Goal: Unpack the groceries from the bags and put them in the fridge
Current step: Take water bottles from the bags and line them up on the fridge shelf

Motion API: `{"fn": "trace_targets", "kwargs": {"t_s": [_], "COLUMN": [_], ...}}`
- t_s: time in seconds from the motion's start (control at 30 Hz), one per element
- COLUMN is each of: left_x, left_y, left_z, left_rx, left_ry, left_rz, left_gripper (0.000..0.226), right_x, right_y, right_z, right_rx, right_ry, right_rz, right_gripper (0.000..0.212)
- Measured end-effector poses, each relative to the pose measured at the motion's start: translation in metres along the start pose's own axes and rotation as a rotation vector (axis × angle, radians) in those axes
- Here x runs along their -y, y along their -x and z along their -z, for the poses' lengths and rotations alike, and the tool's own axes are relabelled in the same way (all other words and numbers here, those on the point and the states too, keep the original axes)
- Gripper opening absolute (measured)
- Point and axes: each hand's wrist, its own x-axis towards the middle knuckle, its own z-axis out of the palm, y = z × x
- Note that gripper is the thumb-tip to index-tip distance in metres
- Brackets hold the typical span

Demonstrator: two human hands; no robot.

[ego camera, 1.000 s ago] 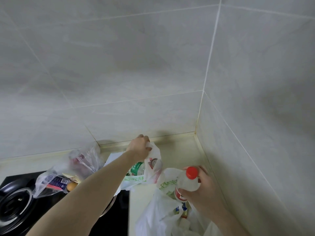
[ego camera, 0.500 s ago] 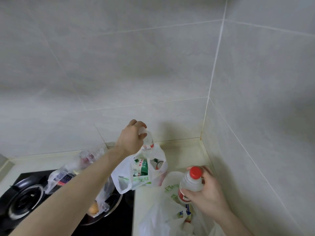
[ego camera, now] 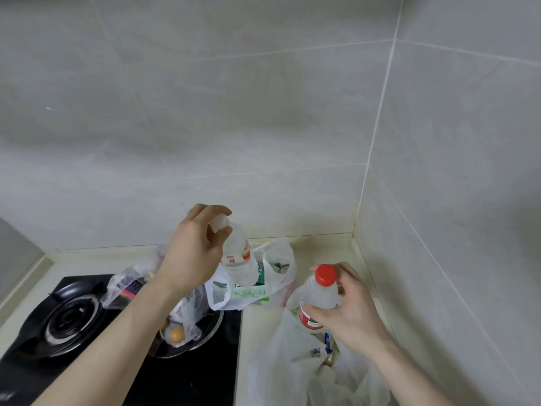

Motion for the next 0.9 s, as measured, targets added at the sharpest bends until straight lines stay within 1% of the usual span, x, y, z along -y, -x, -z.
{"fn": "trace_targets", "kwargs": {"t_s": [0.17,0.37,0.5,0.63,0.73,0.9], "left_x": [-0.005,0.007,0.013,0.017,0.016,0.000], "left_y": [0.065,0.137,0.172,0.192,0.196,0.202], "left_z": [0.032,0.056,0.067,0.078,0.083,0.083], "left_rx": [-0.009,0.065,0.101,0.168,0.233,0.387], "left_ry": [0.043,0.083,0.117,0.141,0.166,0.291], "left_rz": [0.040,0.125,0.137,0.065,-0.036,-0.201], "left_gripper": [0.030,0.032,0.032,0.036,0.038,0.032], "right_x": [0.025,0.048,0.059,0.076,0.086,0.111], "right_y": [0.011,0.039,0.070,0.112,0.147,0.223], "right_z": [-0.016,-0.045,-0.056,-0.061,-0.057,-0.047], "right_rx": [0.065,0.109,0.135,0.052,-0.052,-0.258], "right_ry": [-0.005,-0.042,-0.051,-0.037,-0.006,0.065], "right_rz": [0.035,0.030,0.003,-0.022,-0.071,-0.169], "right_gripper": [0.053,0.059,0.060,0.057,0.056,0.057]}}
